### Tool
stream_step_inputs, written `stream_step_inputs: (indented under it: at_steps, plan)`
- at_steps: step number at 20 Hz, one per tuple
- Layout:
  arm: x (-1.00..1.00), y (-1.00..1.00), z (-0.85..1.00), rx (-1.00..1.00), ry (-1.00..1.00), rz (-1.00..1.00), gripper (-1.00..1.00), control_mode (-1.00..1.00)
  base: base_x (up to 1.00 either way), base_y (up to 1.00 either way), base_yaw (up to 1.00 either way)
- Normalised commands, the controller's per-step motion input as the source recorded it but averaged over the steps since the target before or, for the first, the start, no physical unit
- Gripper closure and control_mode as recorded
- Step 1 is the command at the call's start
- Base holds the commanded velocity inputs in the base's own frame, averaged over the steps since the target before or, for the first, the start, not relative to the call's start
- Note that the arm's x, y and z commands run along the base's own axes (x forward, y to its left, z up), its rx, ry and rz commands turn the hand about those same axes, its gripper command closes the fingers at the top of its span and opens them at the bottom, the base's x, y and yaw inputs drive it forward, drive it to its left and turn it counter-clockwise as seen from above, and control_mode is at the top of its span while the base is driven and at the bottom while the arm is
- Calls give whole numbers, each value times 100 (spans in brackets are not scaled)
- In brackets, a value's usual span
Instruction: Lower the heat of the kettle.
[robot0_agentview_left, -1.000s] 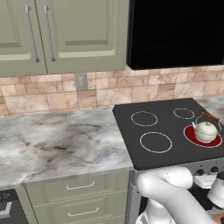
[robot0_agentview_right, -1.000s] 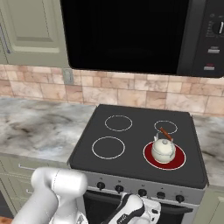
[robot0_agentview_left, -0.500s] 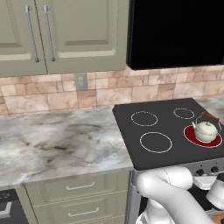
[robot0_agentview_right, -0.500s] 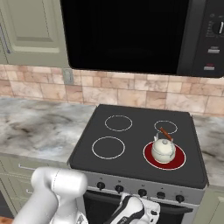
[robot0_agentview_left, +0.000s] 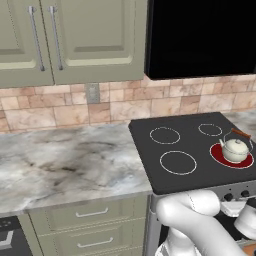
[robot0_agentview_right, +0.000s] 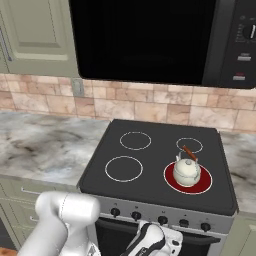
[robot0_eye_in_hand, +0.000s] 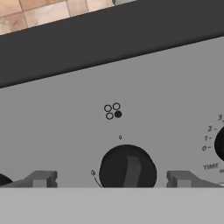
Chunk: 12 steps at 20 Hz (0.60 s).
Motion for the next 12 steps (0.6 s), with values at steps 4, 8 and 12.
stream_step_inputs:
  at_steps: [4, 8, 12]
  plan:
    - [14, 0, -2, 0, -1, 0, -100, -100, 0, 0, 0]
    - [17, -1, 0, 0, -2, 0, -100, -100, 0, 0, 0]
    - [17, 0, -2, 0, 0, 0, -100, -100, 0, 0, 0]
